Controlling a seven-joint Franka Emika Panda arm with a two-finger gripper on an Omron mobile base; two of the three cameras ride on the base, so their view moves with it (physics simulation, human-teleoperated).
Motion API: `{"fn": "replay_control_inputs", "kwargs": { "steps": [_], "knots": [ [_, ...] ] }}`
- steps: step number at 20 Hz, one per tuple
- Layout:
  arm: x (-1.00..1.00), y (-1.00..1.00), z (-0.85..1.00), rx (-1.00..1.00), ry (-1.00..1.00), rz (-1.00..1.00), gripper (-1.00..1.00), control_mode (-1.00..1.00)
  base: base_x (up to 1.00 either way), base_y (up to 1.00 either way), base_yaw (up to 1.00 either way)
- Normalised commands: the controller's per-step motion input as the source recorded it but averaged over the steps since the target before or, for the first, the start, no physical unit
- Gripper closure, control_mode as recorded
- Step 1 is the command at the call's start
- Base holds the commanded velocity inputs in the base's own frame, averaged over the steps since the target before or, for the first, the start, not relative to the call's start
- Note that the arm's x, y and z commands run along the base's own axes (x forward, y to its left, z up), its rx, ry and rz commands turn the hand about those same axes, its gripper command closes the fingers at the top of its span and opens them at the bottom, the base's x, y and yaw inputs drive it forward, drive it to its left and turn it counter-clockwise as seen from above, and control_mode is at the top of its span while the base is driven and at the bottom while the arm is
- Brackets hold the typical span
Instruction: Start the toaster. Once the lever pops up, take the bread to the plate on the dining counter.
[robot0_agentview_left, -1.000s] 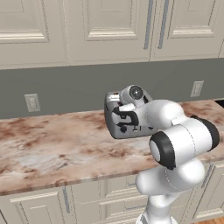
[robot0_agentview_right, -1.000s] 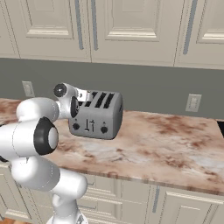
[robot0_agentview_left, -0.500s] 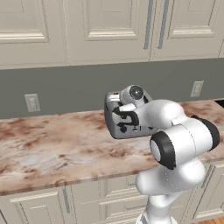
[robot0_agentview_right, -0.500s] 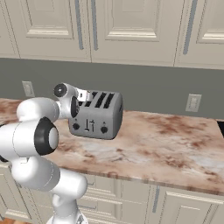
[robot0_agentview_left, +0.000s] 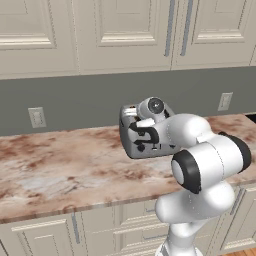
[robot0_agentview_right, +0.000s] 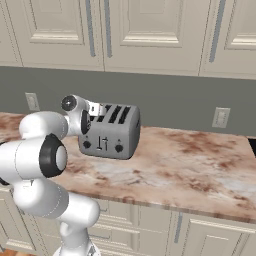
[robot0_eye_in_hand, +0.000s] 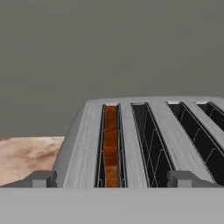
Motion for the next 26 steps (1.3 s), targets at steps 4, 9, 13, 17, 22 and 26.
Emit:
{"fn": "replay_control_inputs", "kwargs": {
  "steps": [4,9,13,17,22,26],
  "knots": [
    [0.00,0.00,0.00,0.00,0.00,0.00,-1.00,-1.00,0.00,0.00,0.00],
    [0.00,0.00,0.00,0.00,0.00,0.00,-1.00,-1.00,0.00,0.00,0.00],
    [0.00,0.00,0.00,0.00,0.00,0.00,-1.00,-1.00,0.00,0.00,0.00],
    [0.00,0.00,0.00,0.00,0.00,0.00,-1.00,-1.00,0.00,0.00,0.00],
    [0.00,0.00,0.00,0.00,0.00,0.00,-1.00,-1.00,0.00,0.00,0.00],
    [0.00,0.00,0.00,0.00,0.00,0.00,-1.00,-1.00,0.00,0.00,0.00]
  ]
}}
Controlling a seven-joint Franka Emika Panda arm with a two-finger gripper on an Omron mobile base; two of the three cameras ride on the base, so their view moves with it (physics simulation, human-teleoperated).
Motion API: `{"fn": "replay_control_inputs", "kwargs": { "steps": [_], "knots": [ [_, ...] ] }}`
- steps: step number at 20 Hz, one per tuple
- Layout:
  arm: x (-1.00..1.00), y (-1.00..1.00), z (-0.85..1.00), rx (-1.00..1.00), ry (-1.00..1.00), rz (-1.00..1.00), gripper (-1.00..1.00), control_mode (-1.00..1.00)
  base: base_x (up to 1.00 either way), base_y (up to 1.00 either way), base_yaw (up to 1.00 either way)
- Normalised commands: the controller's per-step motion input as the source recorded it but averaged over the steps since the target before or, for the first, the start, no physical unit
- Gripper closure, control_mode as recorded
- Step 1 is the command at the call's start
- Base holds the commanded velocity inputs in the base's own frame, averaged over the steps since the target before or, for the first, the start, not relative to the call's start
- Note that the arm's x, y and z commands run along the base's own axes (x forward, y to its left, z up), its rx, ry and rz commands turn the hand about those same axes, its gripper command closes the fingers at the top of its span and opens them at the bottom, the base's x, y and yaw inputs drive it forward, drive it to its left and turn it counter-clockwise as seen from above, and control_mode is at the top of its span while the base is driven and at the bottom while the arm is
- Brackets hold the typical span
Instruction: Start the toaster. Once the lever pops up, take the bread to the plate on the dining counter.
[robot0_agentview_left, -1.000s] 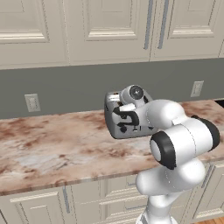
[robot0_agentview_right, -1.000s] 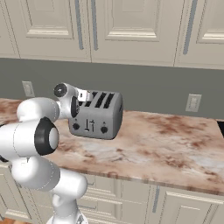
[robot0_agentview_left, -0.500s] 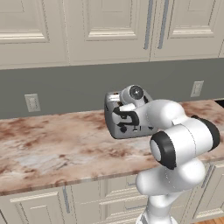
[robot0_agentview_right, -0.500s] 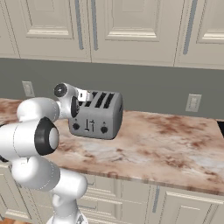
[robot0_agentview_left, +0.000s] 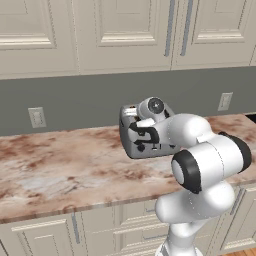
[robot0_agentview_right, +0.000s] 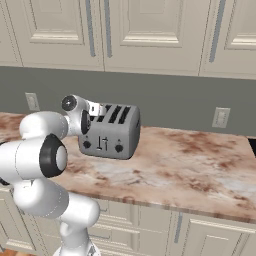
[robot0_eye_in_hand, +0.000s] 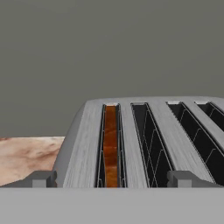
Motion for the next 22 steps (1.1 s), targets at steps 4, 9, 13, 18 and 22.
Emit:
{"fn": "replay_control_inputs", "kwargs": {
  "steps": [4,9,13,18,22],
  "knots": [
    [0.00,0.00,0.00,0.00,0.00,0.00,-1.00,-1.00,0.00,0.00,0.00],
    [0.00,0.00,0.00,0.00,0.00,0.00,-1.00,-1.00,0.00,0.00,0.00],
    [0.00,0.00,0.00,0.00,0.00,0.00,-1.00,-1.00,0.00,0.00,0.00],
    [0.00,0.00,0.00,0.00,0.00,0.00,-1.00,-1.00,0.00,0.00,0.00],
    [0.00,0.00,0.00,0.00,0.00,0.00,-1.00,-1.00,0.00,0.00,0.00]
  ]
}}
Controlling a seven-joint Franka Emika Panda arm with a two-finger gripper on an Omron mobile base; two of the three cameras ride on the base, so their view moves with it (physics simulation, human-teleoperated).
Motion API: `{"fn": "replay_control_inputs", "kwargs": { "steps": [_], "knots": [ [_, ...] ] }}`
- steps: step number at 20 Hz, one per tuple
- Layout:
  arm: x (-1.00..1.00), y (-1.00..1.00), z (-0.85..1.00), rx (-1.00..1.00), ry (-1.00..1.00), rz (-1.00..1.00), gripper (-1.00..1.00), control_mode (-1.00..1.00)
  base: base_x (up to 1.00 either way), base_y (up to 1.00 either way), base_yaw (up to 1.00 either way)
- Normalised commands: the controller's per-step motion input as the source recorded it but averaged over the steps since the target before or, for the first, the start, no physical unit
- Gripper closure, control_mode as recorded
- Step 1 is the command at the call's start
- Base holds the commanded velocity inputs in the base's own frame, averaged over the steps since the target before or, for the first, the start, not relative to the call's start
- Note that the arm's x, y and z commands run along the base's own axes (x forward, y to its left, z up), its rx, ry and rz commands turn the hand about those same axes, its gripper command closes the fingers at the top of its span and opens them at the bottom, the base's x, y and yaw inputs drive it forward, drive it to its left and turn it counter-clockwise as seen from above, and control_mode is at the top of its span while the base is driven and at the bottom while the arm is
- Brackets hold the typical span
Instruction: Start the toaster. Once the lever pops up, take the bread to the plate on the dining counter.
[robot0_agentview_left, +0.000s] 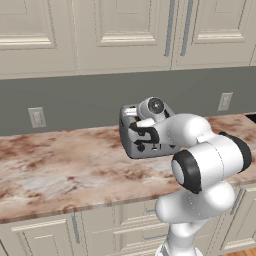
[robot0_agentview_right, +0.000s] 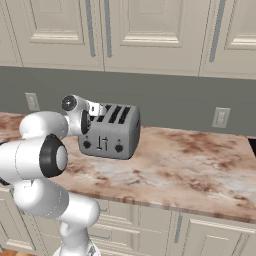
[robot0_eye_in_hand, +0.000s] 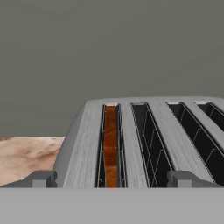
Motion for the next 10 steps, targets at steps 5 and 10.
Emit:
{"fn": "replay_control_inputs", "kwargs": {
  "steps": [5,10],
  "knots": [
    [0.00,0.00,0.00,0.00,0.00,0.00,-1.00,-1.00,0.00,0.00,0.00],
    [0.00,0.00,0.00,0.00,0.00,0.00,-1.00,-1.00,0.00,0.00,0.00]
  ]
}}
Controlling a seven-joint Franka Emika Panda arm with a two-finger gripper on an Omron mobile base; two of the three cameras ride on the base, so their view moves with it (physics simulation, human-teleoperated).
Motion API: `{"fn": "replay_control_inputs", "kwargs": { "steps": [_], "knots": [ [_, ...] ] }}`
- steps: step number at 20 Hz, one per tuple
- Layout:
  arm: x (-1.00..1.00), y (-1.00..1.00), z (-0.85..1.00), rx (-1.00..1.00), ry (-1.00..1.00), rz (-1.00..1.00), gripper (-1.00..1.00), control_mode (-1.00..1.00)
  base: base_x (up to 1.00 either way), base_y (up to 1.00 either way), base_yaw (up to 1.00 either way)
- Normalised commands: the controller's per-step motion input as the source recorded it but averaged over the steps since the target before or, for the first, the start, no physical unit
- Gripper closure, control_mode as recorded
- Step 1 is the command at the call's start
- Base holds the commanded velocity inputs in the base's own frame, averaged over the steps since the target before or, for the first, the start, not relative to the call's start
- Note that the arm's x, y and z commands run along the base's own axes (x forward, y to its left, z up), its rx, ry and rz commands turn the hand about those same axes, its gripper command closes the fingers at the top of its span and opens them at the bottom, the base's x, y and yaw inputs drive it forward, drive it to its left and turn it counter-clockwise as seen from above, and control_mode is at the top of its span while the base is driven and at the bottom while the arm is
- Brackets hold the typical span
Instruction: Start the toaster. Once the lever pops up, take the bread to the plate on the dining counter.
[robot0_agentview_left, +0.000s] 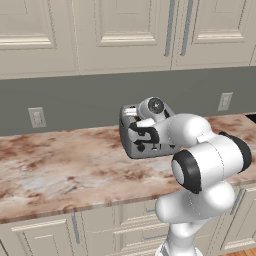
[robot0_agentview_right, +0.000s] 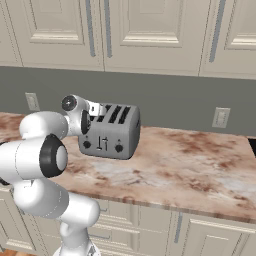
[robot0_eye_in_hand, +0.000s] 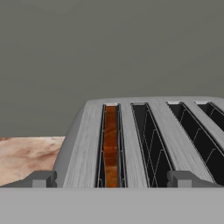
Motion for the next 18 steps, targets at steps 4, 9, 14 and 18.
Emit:
{"fn": "replay_control_inputs", "kwargs": {
  "steps": [4,9,14,18],
  "knots": [
    [0.00,0.00,0.00,0.00,0.00,0.00,-1.00,-1.00,0.00,0.00,0.00],
    [0.00,0.00,0.00,0.00,0.00,0.00,-1.00,-1.00,0.00,0.00,0.00],
    [0.00,0.00,0.00,0.00,0.00,0.00,-1.00,-1.00,0.00,0.00,0.00],
    [0.00,0.00,0.00,0.00,0.00,0.00,-1.00,-1.00,0.00,0.00,0.00]
  ]
}}
